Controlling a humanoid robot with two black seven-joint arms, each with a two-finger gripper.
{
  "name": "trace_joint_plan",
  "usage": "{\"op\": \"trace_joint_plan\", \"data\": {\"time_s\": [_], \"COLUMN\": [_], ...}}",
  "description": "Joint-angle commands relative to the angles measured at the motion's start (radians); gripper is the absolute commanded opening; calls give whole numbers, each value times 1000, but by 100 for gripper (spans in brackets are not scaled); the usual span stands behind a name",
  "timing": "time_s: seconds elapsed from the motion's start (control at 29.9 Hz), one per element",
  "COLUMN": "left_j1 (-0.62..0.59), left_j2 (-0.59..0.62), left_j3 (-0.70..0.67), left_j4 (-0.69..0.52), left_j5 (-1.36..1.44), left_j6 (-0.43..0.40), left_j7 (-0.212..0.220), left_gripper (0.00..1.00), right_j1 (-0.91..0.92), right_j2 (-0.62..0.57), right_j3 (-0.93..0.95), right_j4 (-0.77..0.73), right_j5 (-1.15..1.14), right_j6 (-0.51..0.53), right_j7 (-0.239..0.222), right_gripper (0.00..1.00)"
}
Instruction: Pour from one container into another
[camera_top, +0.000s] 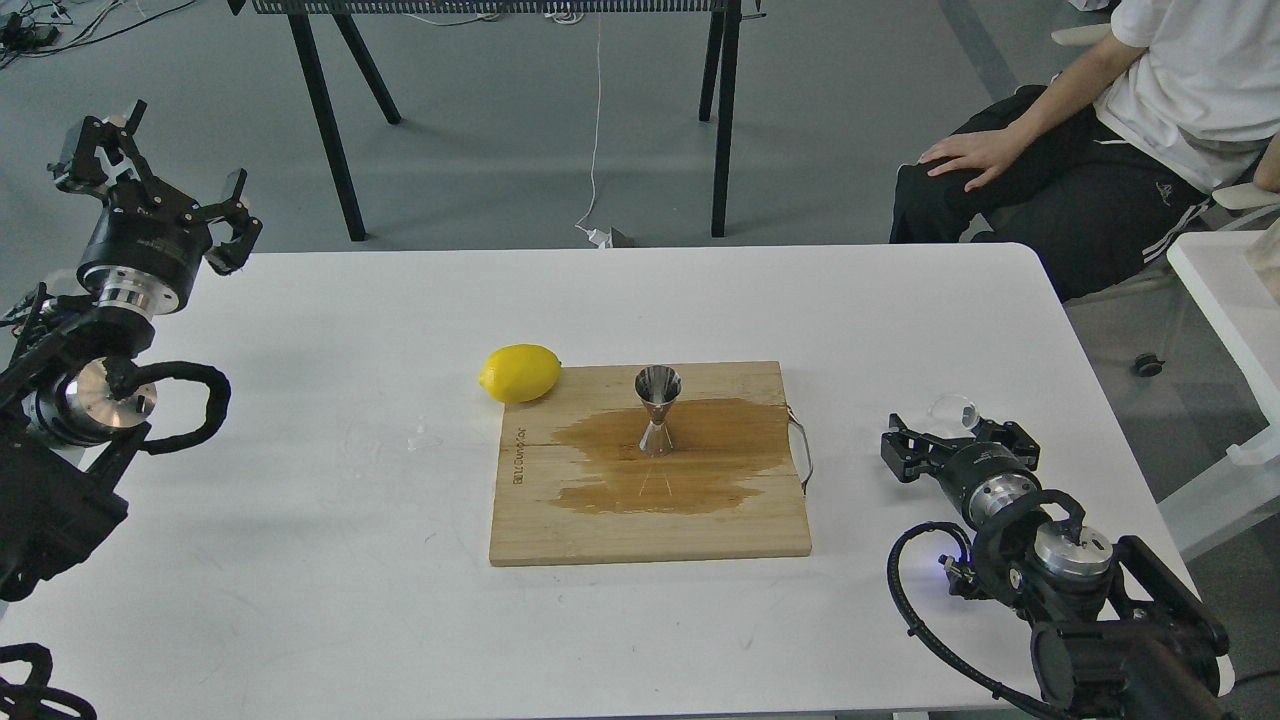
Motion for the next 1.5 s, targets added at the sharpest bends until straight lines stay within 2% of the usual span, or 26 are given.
{"op": "trace_joint_plan", "data": {"time_s": [0.0, 0.27, 0.47, 0.6, 0.74, 0.94, 1.04, 1.17, 1.47], "left_j1": [0, 0, 2, 2, 2, 0, 0, 0, 0], "left_j2": [0, 2, 3, 0, 0, 3, 2, -3, -5], "left_j3": [0, 0, 0, 0, 0, -5, -9, -12, -14], "left_j4": [1, 1, -1, -1, 1, -1, 1, -1, 1], "left_j5": [0, 0, 0, 0, 0, -2, -2, -2, -2], "left_j6": [2, 0, -1, 0, 0, -1, -1, -1, -1], "left_j7": [0, 0, 0, 0, 0, 0, 0, 0, 0], "left_gripper": [100, 100, 100, 100, 100, 100, 100, 100, 100], "right_j1": [1, -9, -55, -51, -13, 108, 184, 247, 313], "right_j2": [0, -2, -49, -85, -112, -181, -184, -184, -181], "right_j3": [-3, 0, 11, 28, 34, 28, 25, 17, -41], "right_j4": [0, 33, 202, 264, 308, 259, 184, 98, 9], "right_j5": [0, 3, 2, 2, -11, -31, -57, -109, -129], "right_j6": [1, 4, 4, 7, 75, 173, 297, 467, 485], "right_j7": [1, -4, -1, -1, 1, 27, 48, 120, 148], "right_gripper": [95, 95, 95, 96, 99, 100, 100, 100, 100]}}
